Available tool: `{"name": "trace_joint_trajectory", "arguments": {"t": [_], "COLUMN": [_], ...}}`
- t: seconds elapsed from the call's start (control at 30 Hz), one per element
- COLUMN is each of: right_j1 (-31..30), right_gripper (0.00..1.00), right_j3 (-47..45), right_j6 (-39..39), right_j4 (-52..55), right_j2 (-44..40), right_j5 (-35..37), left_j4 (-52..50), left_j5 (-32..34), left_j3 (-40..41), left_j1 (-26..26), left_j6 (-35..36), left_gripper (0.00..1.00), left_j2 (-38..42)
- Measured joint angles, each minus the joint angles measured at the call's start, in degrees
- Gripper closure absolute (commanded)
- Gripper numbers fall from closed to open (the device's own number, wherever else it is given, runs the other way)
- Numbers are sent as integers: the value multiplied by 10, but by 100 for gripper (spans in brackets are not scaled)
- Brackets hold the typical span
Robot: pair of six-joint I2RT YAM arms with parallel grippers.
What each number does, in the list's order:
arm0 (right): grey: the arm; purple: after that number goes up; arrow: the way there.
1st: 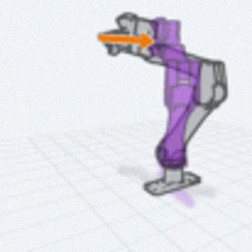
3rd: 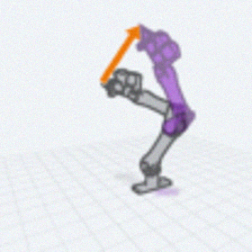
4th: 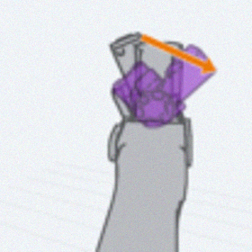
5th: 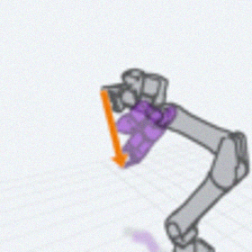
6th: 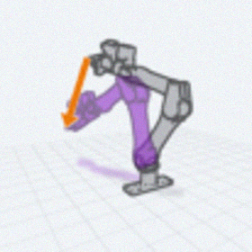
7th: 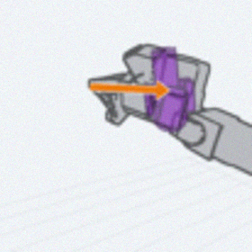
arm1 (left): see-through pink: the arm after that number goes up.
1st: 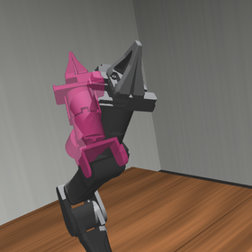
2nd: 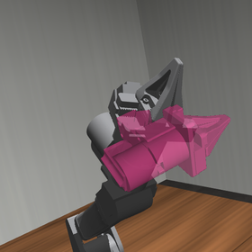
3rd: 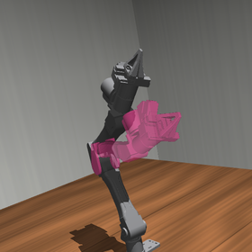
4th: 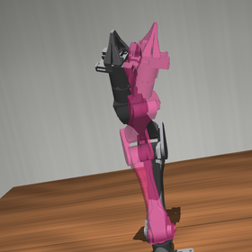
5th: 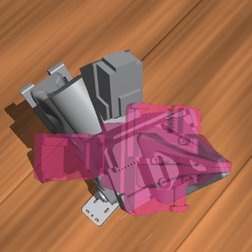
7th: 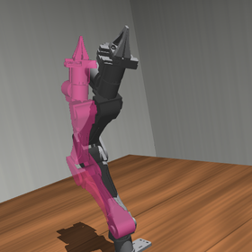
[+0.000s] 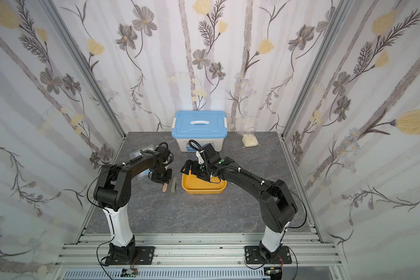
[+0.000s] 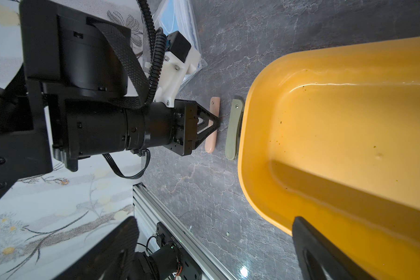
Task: Take the fruit knife out of the storage box
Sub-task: Place the fruit knife at the center of the board, then reset both arms
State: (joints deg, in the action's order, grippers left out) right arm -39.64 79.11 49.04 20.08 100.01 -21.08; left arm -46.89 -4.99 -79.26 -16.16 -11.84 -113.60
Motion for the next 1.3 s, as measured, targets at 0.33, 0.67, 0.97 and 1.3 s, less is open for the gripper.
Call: {"name": "trace_joint_trajectory", "arguments": {"t": [0.33,0.67,0.97,1.3], "right_j1": [0,11,43,147], "right_gripper": [0,0,0,0], "right_j3": [-10,-11,-16,-49], "right_j6": [-2,-26,-78,-157], "right_j4": [1,14,71,163], "right_j2": [-10,-31,-77,-186], "right_j5": [0,0,2,46], "left_j4": [2,0,-3,45], "left_j5": [1,4,14,87], "left_j3": [4,-21,-33,47], "left_j1": [0,0,0,0], "left_j6": [-1,-5,-5,14], "left_gripper": [34,6,0,0], "left_j2": [16,75,186,350]}}
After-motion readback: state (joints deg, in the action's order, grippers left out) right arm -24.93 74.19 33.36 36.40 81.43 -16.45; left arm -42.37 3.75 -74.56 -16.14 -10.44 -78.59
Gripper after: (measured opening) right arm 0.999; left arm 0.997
